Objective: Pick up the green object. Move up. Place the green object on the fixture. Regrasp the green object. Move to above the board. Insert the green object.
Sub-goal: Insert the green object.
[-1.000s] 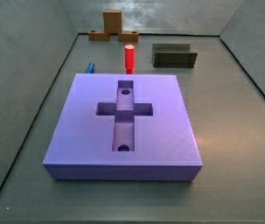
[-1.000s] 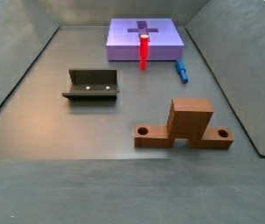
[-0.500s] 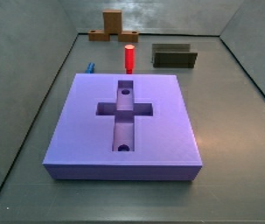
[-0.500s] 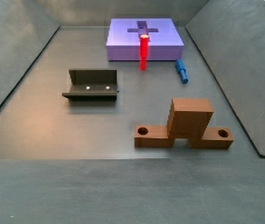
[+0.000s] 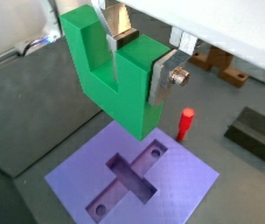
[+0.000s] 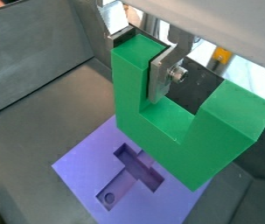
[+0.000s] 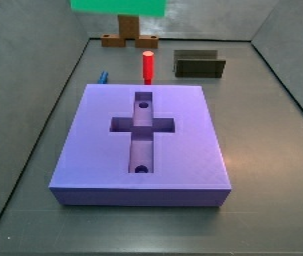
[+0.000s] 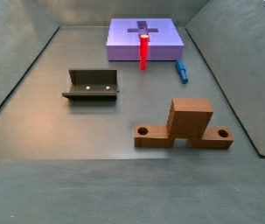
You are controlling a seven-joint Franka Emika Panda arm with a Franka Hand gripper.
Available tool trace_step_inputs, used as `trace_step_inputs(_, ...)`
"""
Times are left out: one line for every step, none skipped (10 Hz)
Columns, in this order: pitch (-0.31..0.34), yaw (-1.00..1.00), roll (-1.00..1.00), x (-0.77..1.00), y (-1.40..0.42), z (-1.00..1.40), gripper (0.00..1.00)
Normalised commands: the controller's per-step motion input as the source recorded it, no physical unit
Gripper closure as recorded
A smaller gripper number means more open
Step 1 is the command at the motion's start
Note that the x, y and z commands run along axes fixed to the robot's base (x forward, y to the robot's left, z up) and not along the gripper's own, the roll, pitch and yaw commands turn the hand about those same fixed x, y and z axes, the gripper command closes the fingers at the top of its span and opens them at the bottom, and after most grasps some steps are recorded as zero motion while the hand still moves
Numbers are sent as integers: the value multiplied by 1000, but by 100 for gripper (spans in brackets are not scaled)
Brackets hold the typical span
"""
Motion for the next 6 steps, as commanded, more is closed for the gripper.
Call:
trace_step_inputs(-303, 440, 0, -26, -111, -566, 100)
trace_step_inputs(-284, 383, 93, -71, -77, -523, 100)
trace_step_inputs(-81, 217, 111, -43, -106, -331, 100)
trace_step_inputs(-64, 191, 139, 0, -71, -294, 100)
trace_step_inputs(-21, 171, 180, 34, -143, -323, 100)
trace_step_inputs(-17, 80, 140, 0, -86, -317, 100)
